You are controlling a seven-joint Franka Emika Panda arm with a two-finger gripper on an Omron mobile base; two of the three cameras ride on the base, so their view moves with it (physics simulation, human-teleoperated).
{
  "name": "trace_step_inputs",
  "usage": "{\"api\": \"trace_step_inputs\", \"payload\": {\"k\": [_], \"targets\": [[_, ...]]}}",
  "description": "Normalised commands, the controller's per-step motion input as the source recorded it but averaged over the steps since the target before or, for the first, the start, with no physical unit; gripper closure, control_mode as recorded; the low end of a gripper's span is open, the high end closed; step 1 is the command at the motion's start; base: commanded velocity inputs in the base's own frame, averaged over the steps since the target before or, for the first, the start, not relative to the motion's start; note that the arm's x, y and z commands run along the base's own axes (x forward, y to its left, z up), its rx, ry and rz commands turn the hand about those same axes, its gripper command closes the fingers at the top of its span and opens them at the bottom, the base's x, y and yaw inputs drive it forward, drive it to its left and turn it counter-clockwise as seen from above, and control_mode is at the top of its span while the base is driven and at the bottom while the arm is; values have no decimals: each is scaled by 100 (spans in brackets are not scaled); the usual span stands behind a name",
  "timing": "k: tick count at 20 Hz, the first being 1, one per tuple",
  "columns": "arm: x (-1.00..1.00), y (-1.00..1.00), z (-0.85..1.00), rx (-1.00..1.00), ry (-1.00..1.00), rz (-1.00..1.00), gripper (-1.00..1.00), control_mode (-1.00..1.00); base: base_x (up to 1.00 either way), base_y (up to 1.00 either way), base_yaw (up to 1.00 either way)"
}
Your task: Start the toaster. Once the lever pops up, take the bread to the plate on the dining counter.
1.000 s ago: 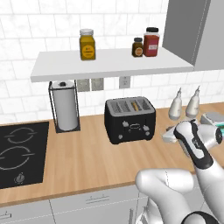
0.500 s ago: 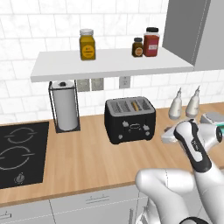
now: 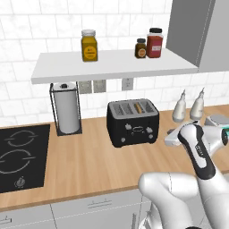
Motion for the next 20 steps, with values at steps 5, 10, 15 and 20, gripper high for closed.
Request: {"api": "trace_step_inputs", "payload": {"k": [5, 10, 15, 20], "targets": [[0, 12, -7, 0, 0, 0, 100, -100, 0, 0, 0], [2, 0, -12, 0, 0, 0, 100, -100, 0, 0, 0], [9, 0, -19, 0, 0, -2, 100, -100, 0, 0, 0], [7, 0, -16, 0, 0, -1, 100, -100, 0, 0, 0]]}}
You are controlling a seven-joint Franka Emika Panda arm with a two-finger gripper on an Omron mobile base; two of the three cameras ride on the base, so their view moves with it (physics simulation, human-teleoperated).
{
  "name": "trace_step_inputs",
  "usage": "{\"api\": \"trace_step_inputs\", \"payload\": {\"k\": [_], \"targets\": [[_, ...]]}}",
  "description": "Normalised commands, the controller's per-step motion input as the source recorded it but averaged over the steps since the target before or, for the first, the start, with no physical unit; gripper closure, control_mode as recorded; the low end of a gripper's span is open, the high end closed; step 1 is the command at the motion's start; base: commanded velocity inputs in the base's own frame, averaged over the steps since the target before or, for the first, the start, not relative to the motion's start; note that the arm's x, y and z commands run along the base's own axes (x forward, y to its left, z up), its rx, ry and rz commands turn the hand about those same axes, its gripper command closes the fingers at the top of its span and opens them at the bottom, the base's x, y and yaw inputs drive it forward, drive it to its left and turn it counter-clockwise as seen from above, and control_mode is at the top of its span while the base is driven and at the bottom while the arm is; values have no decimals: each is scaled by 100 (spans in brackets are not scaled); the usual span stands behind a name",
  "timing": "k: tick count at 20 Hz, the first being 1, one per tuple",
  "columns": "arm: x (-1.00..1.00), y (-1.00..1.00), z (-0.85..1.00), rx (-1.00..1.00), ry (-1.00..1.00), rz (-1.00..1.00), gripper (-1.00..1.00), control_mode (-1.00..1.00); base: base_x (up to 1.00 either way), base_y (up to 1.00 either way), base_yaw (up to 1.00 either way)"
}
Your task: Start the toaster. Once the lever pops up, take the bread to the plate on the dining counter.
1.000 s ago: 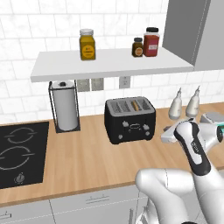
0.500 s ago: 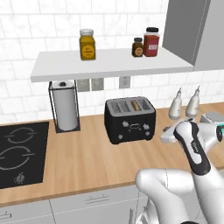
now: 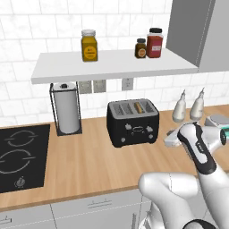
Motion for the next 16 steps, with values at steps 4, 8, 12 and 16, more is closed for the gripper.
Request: {"api": "trace_step_inputs", "payload": {"k": [4, 8, 12, 16], "targets": [[18, 0, -7, 0, 0, 0, 100, -100, 0, 0, 0], [28, 0, -9, 0, 0, 0, 100, -100, 0, 0, 0], [20, 0, -9, 0, 0, -1, 100, -100, 0, 0, 0], [2, 1, -5, 0, 0, -1, 100, -100, 0, 0, 0]]}}
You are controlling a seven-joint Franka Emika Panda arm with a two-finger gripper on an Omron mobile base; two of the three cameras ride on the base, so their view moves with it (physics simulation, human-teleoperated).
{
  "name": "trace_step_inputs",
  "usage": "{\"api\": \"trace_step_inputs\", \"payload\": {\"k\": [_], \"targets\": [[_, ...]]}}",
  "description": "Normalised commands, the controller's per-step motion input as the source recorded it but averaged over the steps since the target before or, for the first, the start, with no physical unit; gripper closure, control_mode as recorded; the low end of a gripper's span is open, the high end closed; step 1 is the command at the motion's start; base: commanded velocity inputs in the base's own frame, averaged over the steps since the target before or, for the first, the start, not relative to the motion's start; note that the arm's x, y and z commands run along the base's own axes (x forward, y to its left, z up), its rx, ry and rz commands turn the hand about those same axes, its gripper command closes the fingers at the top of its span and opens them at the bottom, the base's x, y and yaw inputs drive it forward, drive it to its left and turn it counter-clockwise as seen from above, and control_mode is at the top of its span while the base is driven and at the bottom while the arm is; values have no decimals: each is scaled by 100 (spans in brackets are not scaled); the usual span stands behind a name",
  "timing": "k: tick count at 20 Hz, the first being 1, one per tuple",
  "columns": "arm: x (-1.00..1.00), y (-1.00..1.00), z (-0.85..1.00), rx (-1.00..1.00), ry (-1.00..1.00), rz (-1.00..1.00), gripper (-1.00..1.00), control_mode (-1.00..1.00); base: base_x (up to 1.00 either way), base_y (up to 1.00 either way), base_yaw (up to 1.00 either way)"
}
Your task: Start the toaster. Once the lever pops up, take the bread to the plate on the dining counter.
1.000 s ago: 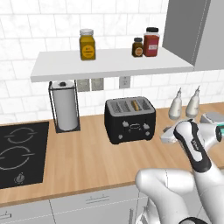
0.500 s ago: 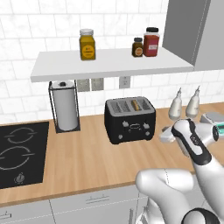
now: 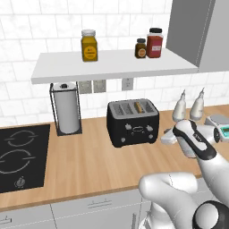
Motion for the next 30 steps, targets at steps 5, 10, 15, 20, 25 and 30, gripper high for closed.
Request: {"api": "trace_step_inputs", "payload": {"k": [5, 10, 15, 20, 25, 30], "targets": [[0, 13, 0, 0, 0, -1, 100, -100, 0, 0, 0], [0, 34, -4, 0, 0, -1, 100, -100, 0, 0, 0], [-2, 28, -9, 0, 0, 0, 100, -100, 0, 0, 0], [-24, 0, -10, 0, -4, -8, 100, -100, 0, 0, 0], [-3, 0, 1, 0, -5, -3, 100, -100, 0, 0, 0], [0, -1, 9, 1, 0, 0, 100, -100, 0, 0, 0]]}}
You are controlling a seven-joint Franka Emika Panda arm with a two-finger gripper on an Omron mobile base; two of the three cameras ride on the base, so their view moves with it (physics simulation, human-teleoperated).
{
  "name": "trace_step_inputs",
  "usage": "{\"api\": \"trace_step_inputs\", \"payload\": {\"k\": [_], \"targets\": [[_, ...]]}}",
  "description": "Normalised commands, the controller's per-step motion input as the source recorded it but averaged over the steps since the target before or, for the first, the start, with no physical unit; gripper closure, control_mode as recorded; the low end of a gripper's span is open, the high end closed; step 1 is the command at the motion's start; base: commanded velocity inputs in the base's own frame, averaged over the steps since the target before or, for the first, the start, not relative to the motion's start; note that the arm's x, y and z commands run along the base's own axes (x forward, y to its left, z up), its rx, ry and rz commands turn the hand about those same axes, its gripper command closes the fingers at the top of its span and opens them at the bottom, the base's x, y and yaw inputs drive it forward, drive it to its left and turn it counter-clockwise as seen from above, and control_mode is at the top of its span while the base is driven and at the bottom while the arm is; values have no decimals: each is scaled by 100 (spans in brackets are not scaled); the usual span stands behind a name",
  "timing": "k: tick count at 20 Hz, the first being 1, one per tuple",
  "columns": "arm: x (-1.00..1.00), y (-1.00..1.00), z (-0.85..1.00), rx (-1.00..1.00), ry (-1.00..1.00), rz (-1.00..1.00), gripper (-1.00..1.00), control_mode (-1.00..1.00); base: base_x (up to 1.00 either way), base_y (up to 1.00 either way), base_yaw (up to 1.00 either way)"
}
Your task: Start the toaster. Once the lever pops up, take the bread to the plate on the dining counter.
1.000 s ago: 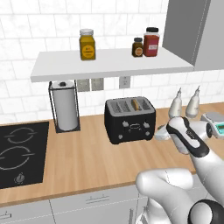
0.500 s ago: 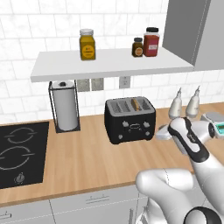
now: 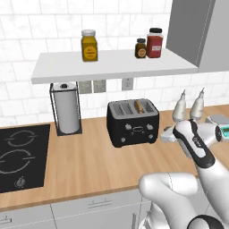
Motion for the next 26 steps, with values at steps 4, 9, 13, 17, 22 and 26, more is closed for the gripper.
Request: {"api": "trace_step_inputs", "payload": {"k": [4, 9, 13, 17, 22, 26], "targets": [[0, -14, 0, 2, 0, 0, 100, -100, 0, 0, 0], [0, -32, 8, 6, 0, 0, 100, -100, 0, 0, 0], [2, -5, 12, 3, 0, 0, 100, -100, 0, 0, 0], [0, 0, 7, 1, 0, 0, 100, -100, 0, 0, 0], [0, 0, 12, 0, 0, 0, 100, -100, 0, 0, 0], [0, 0, 11, 2, 0, 0, 100, -100, 0, 0, 0]]}}
